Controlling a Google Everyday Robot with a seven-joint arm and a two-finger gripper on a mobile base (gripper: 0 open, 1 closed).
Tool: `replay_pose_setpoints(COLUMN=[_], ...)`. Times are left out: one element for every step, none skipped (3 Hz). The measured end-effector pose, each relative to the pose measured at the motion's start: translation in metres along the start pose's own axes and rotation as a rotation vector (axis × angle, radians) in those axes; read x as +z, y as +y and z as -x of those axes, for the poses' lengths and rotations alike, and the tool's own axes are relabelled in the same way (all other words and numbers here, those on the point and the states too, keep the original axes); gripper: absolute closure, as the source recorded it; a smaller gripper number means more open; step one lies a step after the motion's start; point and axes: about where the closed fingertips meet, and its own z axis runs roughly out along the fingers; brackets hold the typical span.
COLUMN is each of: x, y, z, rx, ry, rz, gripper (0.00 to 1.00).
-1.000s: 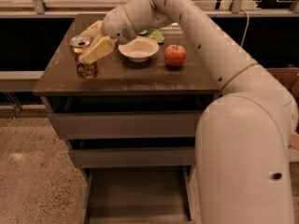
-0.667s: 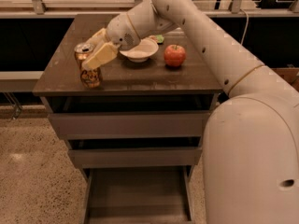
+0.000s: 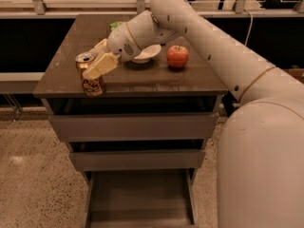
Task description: Pick orange can from bottom drawer and place on counter
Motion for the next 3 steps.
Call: replay_pose_setpoints(x=[-0.017,-0.041,-0.041], y=[-0.012,-0.028,-0.029], z=[-0.003,0.003,0.004], rx=[0.021,0.023,0.021], ry=[-0.059,-0.091,-0.094], rz=[-0.058,-0.116,-0.117], gripper=[0.26,0.05,0.0])
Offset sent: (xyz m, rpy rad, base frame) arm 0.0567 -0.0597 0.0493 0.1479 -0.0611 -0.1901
